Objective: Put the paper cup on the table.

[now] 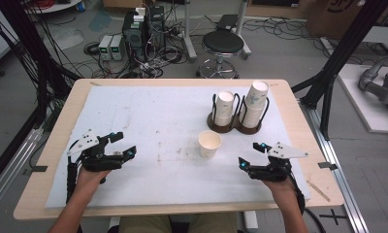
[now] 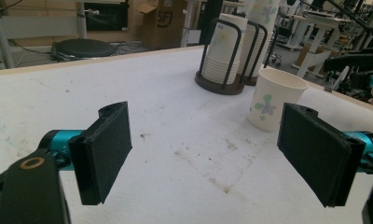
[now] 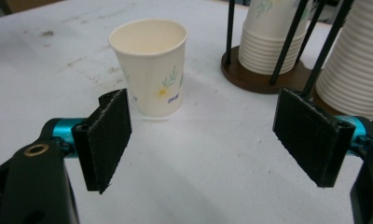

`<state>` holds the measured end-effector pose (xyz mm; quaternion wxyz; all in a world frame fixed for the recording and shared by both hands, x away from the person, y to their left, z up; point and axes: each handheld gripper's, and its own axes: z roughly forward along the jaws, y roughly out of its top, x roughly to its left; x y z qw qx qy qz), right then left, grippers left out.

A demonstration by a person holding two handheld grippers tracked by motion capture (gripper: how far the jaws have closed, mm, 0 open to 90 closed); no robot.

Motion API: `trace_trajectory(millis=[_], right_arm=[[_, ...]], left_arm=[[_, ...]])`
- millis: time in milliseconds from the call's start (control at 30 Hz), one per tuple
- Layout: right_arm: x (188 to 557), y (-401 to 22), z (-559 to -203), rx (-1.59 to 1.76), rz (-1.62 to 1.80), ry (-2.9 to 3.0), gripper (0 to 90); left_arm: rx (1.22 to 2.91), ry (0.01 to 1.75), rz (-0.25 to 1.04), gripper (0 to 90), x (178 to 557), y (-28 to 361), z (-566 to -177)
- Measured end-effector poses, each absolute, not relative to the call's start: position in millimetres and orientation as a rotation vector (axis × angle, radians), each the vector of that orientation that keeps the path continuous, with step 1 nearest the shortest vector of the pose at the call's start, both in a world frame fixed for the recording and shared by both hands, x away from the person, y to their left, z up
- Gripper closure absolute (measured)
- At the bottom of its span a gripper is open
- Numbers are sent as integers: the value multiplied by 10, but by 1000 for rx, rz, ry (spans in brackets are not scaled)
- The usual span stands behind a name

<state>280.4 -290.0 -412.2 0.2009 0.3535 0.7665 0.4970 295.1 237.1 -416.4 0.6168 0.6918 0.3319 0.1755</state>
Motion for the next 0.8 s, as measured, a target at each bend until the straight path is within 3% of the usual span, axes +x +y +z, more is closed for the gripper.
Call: trace_trajectory(millis=[800], right_arm=[[2693, -2999, -4059, 1022, 1409, 2035, 201]], left_arm=[[1590, 751, 444, 176, 2827, 2431, -4128]])
